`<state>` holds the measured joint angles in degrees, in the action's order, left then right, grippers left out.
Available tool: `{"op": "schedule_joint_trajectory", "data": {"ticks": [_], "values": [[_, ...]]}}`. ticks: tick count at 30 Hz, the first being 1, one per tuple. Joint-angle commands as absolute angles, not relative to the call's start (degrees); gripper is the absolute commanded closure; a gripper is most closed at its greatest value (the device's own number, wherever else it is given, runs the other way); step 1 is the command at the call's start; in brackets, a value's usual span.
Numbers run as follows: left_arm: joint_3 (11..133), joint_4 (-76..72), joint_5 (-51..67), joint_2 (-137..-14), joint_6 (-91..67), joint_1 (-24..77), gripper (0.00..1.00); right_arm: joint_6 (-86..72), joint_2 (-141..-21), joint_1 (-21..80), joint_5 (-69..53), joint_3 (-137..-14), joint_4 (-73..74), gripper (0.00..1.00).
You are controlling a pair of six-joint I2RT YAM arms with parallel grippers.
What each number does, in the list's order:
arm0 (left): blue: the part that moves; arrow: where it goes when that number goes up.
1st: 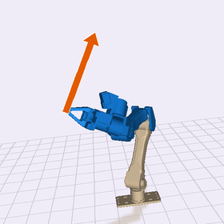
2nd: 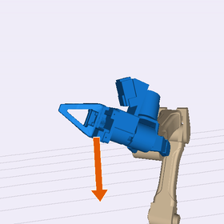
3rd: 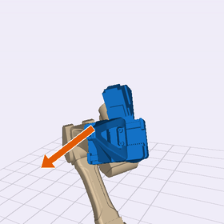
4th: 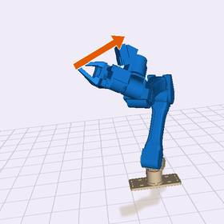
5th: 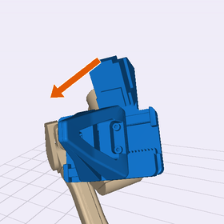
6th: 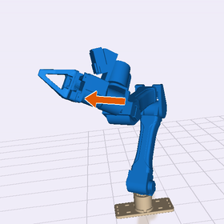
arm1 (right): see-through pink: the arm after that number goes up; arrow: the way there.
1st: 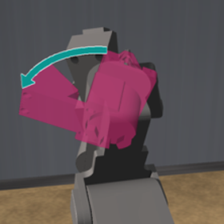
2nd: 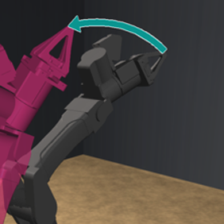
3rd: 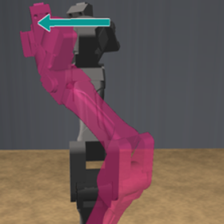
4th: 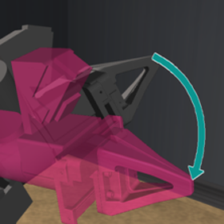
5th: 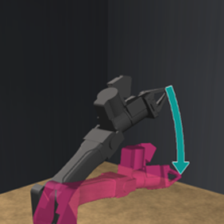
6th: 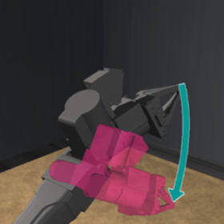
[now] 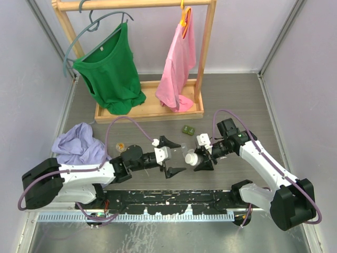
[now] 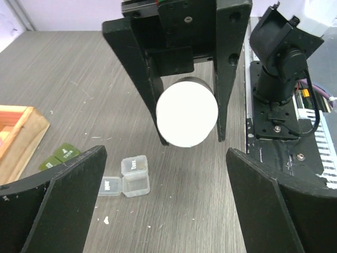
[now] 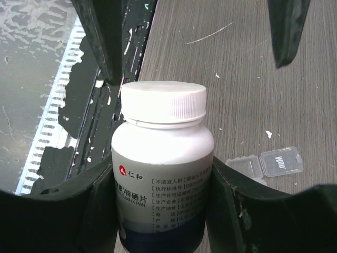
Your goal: Sort the pills into containers
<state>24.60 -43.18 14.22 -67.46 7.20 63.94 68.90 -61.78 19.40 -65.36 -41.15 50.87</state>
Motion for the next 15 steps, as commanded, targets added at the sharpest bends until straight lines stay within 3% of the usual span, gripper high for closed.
{"op": "schedule_joint_trajectory", "data": {"ticks": [1,15], "values": [[28.9,-48.9,19.1,-70.3,8.4,63.4,0.03,69.9,-61.7,19.4,-66.0,-42.1,51.1,0.99],[32.2,-49.2,20.6,-75.0,6.6,62.6,0.28,70.0,-61.8,19.3,-66.1,-42.1,51.2,0.99]]}}
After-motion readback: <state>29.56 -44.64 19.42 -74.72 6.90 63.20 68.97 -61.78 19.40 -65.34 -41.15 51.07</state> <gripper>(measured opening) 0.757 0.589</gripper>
